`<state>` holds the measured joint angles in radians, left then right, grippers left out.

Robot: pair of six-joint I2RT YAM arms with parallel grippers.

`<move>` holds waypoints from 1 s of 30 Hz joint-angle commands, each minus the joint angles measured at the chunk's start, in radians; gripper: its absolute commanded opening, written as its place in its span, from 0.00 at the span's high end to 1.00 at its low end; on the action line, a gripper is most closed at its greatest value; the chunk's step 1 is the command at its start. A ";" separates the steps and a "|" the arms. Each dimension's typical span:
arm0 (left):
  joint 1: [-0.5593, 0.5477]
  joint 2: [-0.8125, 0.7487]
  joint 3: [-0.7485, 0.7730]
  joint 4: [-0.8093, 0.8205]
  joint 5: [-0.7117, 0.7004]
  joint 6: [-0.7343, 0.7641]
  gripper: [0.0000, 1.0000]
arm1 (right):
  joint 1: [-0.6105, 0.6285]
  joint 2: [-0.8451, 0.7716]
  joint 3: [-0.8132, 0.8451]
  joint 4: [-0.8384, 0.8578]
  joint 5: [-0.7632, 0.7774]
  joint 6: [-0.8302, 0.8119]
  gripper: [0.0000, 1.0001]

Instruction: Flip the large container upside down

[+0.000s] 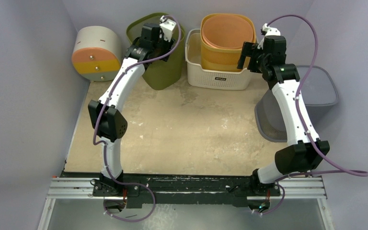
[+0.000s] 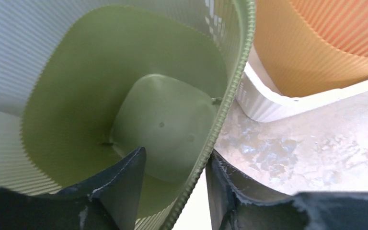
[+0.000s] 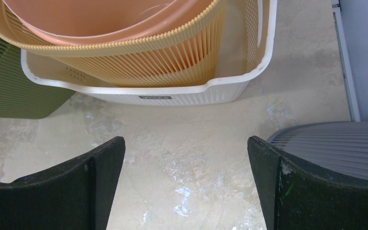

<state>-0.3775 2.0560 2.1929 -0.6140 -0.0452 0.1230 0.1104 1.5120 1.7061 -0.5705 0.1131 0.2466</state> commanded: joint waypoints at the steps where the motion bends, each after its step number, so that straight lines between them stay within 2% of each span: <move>1: 0.003 -0.060 -0.023 -0.004 0.053 -0.016 0.61 | 0.000 -0.038 -0.016 0.037 0.022 -0.006 0.00; 3: 0.003 -0.073 -0.026 -0.006 0.061 -0.035 0.80 | 0.000 -0.044 -0.029 0.042 0.026 -0.006 0.00; 6: 0.003 -0.090 -0.028 -0.026 0.053 -0.058 0.99 | 0.000 -0.047 -0.039 0.044 0.026 -0.004 0.00; 13: -0.003 -0.129 -0.005 -0.081 0.044 -0.171 1.00 | 0.000 -0.044 -0.033 0.036 0.024 -0.004 0.00; 18: -0.056 -0.177 0.040 -0.104 0.038 -0.264 1.00 | -0.002 -0.037 -0.014 0.035 0.063 -0.014 0.00; 22: -0.098 -0.226 0.040 -0.096 0.108 -0.387 1.00 | -0.002 -0.030 -0.008 0.037 0.071 -0.016 0.00; 26: -0.159 -0.292 -0.103 -0.013 0.197 -0.559 1.00 | -0.002 -0.027 -0.022 0.048 0.060 -0.010 0.00; 30: -0.299 -0.302 -0.216 0.029 0.197 -0.619 1.00 | -0.002 -0.021 -0.043 0.054 0.054 -0.010 0.00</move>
<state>-0.5591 1.8053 2.0399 -0.7155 0.0708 -0.3447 0.1101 1.5097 1.6653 -0.5617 0.1638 0.2436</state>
